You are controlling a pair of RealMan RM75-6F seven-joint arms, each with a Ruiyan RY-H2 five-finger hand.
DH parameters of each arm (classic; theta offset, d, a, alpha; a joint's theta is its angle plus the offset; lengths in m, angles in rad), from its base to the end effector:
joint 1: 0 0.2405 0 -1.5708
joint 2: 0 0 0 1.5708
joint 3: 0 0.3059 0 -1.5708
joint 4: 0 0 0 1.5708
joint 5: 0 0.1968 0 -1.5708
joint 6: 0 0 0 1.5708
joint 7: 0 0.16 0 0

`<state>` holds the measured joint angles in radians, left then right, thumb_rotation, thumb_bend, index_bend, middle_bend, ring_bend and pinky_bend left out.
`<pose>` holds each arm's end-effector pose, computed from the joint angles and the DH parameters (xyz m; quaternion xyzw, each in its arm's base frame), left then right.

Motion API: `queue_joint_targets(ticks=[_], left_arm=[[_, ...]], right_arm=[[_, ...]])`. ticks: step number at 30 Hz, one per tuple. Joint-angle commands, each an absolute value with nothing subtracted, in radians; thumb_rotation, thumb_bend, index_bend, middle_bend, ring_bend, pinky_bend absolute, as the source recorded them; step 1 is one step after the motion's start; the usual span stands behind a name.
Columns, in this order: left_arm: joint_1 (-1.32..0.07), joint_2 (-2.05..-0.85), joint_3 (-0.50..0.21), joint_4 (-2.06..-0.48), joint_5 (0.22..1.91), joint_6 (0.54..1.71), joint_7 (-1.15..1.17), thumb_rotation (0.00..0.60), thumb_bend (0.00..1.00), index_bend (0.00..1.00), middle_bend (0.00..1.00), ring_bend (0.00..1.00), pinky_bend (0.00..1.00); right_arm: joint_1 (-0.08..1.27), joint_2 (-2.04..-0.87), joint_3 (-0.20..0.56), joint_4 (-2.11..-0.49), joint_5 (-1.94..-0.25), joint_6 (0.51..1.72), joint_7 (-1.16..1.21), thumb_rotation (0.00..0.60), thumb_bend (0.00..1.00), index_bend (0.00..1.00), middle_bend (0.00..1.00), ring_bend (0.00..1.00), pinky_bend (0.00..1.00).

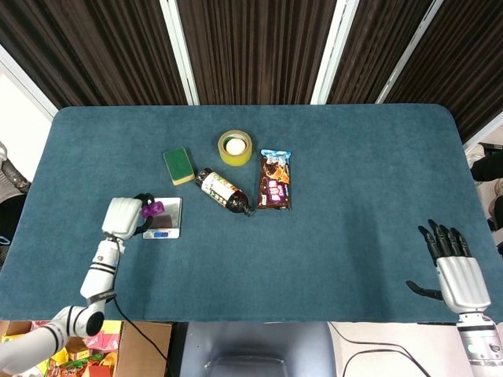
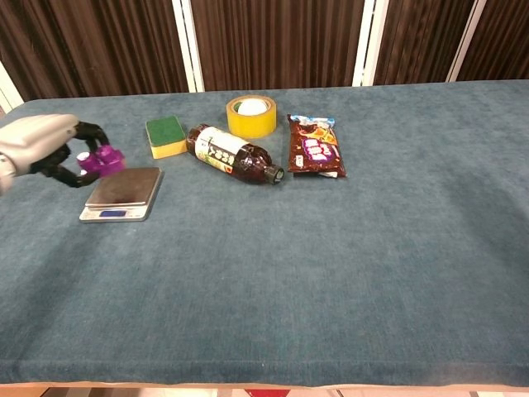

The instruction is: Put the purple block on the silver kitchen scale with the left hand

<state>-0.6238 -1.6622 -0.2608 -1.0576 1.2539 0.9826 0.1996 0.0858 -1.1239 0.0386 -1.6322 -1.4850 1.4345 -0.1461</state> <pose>-0.2701 0.4175 0.0092 -0.6830 -0.3550 -0.3545 0.5308 -0.3523 -0.1972 0.1810 0.6260 -0.3714 0.3333 0.5993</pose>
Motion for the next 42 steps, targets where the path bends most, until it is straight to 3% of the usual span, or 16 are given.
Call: queue_joint_targets(ticks=[1,10,15,20,27,30,31,33,35,39,42], left_arm=[[-0.642,-1.679,-0.260,-1.046,1.234,0.960,0.226,0.600,0.41,0.67,0.76,0.93,0.93],[-0.654,-1.684,-0.242,-1.055,1.206,0.942,0.282,0.600,0.41,0.42,0.53,0.90,0.92],[-0.658,-1.687,-0.241,-1.062,1.205,0.955,0.267,0.600,0.41,0.23,0.29,0.88,0.92],[-0.658,-1.674,-0.234,-1.084,1.197,0.954,0.260,0.600,0.40,0.18,0.19,0.88,0.92],[-0.637,-1.635,-0.219,-1.147,1.221,1.011,0.259,0.600,0.40,0.18,0.19,0.86,0.91],[-0.587,-1.578,-0.187,-1.218,1.297,1.116,0.212,0.600,0.40,0.15,0.18,0.70,0.84],[-0.556,-1.547,-0.167,-1.251,1.331,1.165,0.186,0.600,0.40,0.13,0.16,0.57,0.75],[-0.493,-1.495,-0.127,-1.305,1.388,1.262,0.150,0.600,0.39,0.09,0.13,0.25,0.47],[-0.432,-1.454,-0.083,-1.346,1.440,1.349,0.111,0.600,0.39,0.05,0.10,0.10,0.30],[-0.283,-1.397,0.025,-1.367,1.550,1.548,0.011,0.600,0.38,0.01,0.05,0.00,0.15],[-0.226,-1.388,0.059,-1.356,1.590,1.623,0.001,0.600,0.38,0.00,0.04,0.00,0.12]], right_arm=[[0.082,-1.118,0.038,-1.632,-1.490,1.442,-0.134,0.600,0.15,0.00,0.00,0.00,0.00],[0.076,-1.110,0.037,-1.627,-1.493,1.450,-0.111,0.600,0.15,0.00,0.00,0.00,0.00],[0.076,-1.110,0.035,-1.627,-1.499,1.449,-0.113,0.600,0.15,0.00,0.00,0.00,0.00],[0.076,-1.113,0.035,-1.629,-1.497,1.448,-0.122,0.600,0.15,0.00,0.00,0.00,0.00],[0.073,-1.113,0.036,-1.630,-1.497,1.453,-0.128,0.600,0.15,0.00,0.00,0.00,0.00],[0.071,-1.113,0.035,-1.629,-1.498,1.457,-0.135,0.600,0.15,0.00,0.00,0.00,0.00],[0.069,-1.113,0.035,-1.630,-1.500,1.461,-0.139,0.600,0.15,0.00,0.00,0.00,0.00],[0.065,-1.117,0.033,-1.631,-1.507,1.470,-0.147,0.600,0.15,0.00,0.00,0.00,0.00],[0.063,-1.121,0.029,-1.633,-1.516,1.475,-0.156,0.600,0.15,0.00,0.00,0.00,0.00],[0.061,-1.131,0.017,-1.635,-1.540,1.480,-0.179,0.600,0.15,0.00,0.00,0.00,0.00],[0.063,-1.139,0.015,-1.637,-1.549,1.479,-0.192,0.600,0.15,0.00,0.00,0.00,0.00]])
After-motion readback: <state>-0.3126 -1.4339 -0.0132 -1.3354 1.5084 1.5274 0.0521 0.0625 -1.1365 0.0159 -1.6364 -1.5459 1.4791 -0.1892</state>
